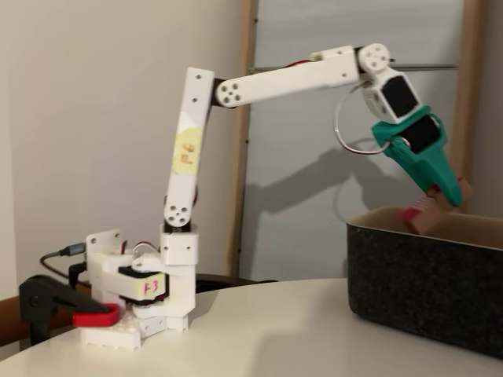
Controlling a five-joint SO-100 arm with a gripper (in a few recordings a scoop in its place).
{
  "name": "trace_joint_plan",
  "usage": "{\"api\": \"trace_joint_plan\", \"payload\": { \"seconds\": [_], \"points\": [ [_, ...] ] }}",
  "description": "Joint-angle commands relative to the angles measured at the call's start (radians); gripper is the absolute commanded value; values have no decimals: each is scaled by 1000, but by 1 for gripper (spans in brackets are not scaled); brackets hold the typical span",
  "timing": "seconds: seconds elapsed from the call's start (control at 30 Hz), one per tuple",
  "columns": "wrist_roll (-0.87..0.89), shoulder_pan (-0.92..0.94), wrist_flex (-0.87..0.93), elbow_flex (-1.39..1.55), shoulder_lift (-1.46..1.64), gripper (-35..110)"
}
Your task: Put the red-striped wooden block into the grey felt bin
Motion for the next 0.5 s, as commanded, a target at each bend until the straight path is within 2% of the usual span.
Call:
{"api": "trace_joint_plan", "payload": {
  "seconds": [0.0,0.13,0.3,0.47],
  "points": [
    [-9,-18,-2,-35,15,31],
    [-17,-21,0,-35,15,34],
    [-15,-23,17,-40,29,25],
    [-11,-21,138,-101,44,24]
  ]
}}
